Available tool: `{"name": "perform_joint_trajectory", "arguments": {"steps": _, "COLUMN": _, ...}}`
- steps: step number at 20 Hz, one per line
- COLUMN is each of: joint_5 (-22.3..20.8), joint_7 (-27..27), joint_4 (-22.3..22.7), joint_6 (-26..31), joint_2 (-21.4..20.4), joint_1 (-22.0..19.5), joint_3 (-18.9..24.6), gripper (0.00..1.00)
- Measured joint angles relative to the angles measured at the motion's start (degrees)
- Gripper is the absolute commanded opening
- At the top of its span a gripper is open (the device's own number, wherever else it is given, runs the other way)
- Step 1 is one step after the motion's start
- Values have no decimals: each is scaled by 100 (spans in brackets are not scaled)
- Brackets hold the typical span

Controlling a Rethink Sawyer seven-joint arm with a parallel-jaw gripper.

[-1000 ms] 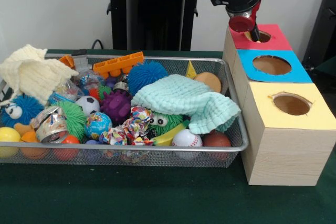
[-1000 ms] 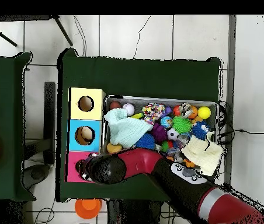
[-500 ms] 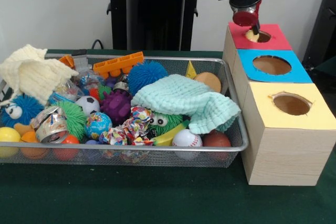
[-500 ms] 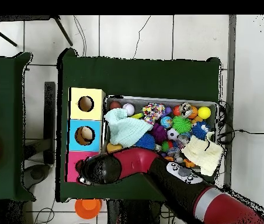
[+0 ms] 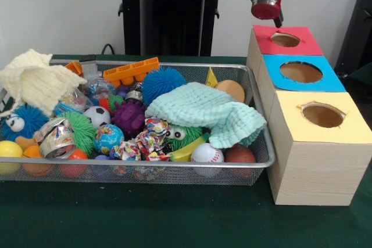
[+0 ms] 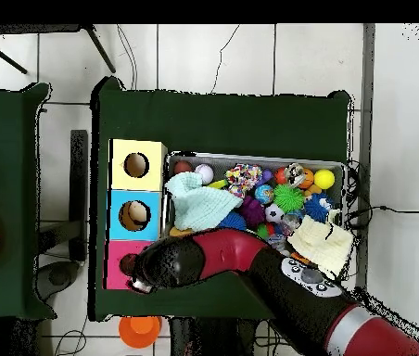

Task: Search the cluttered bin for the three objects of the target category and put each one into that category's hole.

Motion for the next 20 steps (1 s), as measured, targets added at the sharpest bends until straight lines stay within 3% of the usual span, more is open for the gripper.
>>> {"name": "perform_joint_trajectory", "arguments": {"steps": 12, "joint_5": -18, "joint_7": 0, "joint_4": -51, "joint_6": 832, "joint_2": -383, "joint_1": -424, "joint_3": 196, "gripper": 0}}
{"name": "perform_joint_trajectory", "arguments": {"steps": 20, "joint_5": -737, "joint_7": 0, "joint_4": -291, "joint_6": 1005, "joint_2": -725, "joint_1": -549, "joint_3": 202, "gripper": 0}}
